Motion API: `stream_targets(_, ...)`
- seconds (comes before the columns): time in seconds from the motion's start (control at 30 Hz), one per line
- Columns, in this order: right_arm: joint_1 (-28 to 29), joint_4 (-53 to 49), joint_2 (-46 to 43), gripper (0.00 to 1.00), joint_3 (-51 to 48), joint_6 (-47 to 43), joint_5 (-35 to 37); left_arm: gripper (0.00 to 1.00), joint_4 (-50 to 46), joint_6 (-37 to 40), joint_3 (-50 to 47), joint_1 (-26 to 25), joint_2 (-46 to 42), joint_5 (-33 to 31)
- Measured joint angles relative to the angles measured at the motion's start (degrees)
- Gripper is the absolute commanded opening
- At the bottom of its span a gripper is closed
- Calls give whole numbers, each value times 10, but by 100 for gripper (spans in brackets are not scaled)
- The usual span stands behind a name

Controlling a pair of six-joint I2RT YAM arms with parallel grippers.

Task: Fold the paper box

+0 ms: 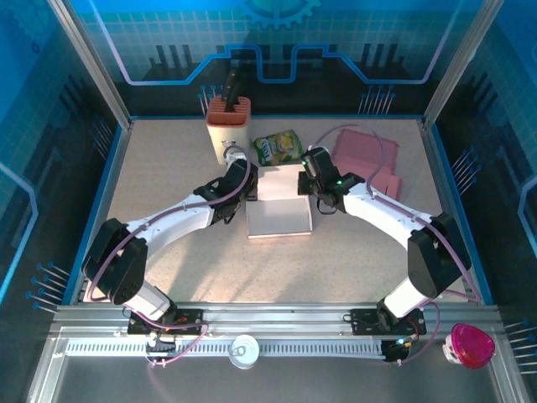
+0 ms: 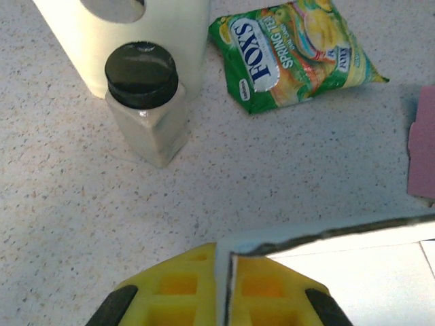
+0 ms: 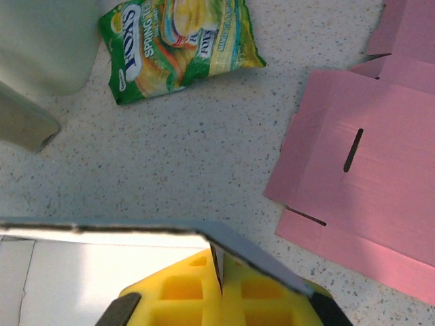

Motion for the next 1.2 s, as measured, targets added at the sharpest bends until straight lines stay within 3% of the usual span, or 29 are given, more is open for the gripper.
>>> stream_targets(0.23,0,93,3,0,-41,12,26,0,85,28,-20,8,15,-3)
stream_targets(0.53,15,267,-33,0,-178,-9,36,0,317,64,-181,8,-13,36)
stream_targets(0.87,38,441,-52,0,-295,-37,65,0,506,97,-288,-6,-17,46)
stream_targets(1.2,43,545,-57,0,-360,-58,88,0,620,104,-328,-39,14,24)
